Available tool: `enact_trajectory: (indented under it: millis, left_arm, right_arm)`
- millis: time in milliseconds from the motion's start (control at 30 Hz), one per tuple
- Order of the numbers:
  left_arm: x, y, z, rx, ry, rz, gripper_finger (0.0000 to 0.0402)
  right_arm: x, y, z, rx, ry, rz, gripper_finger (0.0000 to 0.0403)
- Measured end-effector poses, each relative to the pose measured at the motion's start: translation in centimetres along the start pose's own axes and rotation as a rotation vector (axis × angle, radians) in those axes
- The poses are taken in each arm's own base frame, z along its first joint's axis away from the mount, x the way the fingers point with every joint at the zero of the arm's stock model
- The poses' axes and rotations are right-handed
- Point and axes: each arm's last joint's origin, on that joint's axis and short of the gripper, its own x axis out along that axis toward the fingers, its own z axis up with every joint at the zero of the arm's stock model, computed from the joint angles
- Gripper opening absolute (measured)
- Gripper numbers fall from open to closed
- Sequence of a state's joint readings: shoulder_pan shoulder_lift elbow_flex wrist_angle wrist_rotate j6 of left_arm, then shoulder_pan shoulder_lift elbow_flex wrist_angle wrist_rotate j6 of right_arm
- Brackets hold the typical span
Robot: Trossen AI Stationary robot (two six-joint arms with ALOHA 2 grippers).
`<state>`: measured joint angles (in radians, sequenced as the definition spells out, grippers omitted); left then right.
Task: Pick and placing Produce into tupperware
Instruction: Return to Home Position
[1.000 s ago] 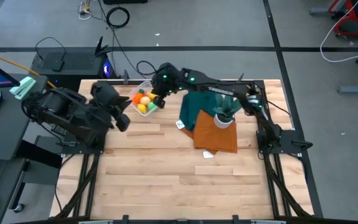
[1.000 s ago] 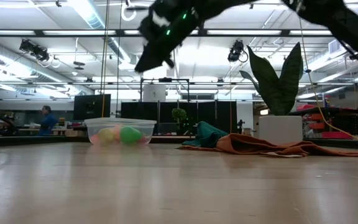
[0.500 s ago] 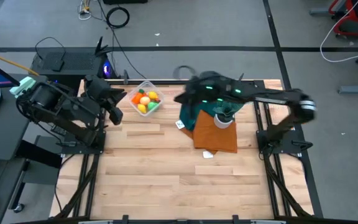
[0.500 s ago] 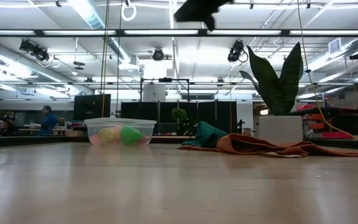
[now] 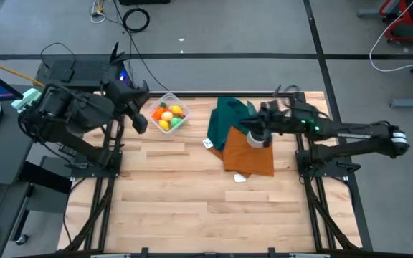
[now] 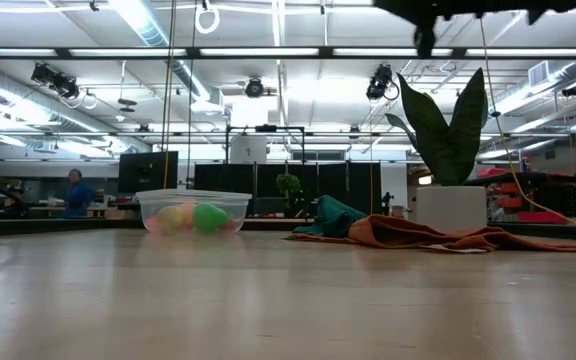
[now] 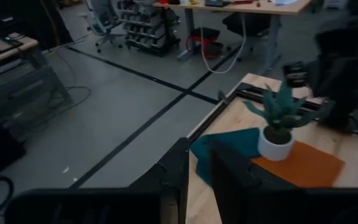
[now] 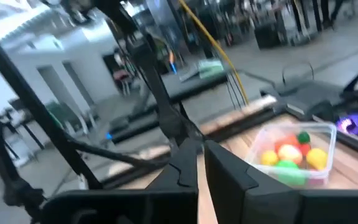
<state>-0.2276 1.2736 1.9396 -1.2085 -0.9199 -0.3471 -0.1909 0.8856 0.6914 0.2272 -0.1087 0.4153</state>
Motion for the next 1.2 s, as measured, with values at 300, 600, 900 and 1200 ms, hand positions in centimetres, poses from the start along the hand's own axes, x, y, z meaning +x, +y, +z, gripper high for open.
enact_trajectory:
  millis: [300, 600, 900, 1200]
  left_arm:
    - [0.9, 0.8, 0.2, -0.022, 0.018, 0.035, 0.0059]
    - [1.4, 1.3, 0.5, -0.058, 0.003, 0.072, 0.0061]
    - [1.6, 1.5, 0.6, -0.067, 0.004, 0.090, 0.0052]
    - [1.7, 1.6, 0.6, -0.023, 0.006, 0.093, 0.0057]
  right_arm:
    - [-5.7, -0.1, -1.5, 0.011, -0.236, 0.073, 0.0000]
    - [-7.6, -0.9, -3.8, 0.055, -0.379, 0.128, 0.0000]
    - [-8.6, -1.5, -6.7, 0.177, -0.544, 0.227, 0.0000]
    - [-9.5, -0.2, -5.8, 0.136, -0.601, 0.290, 0.0000]
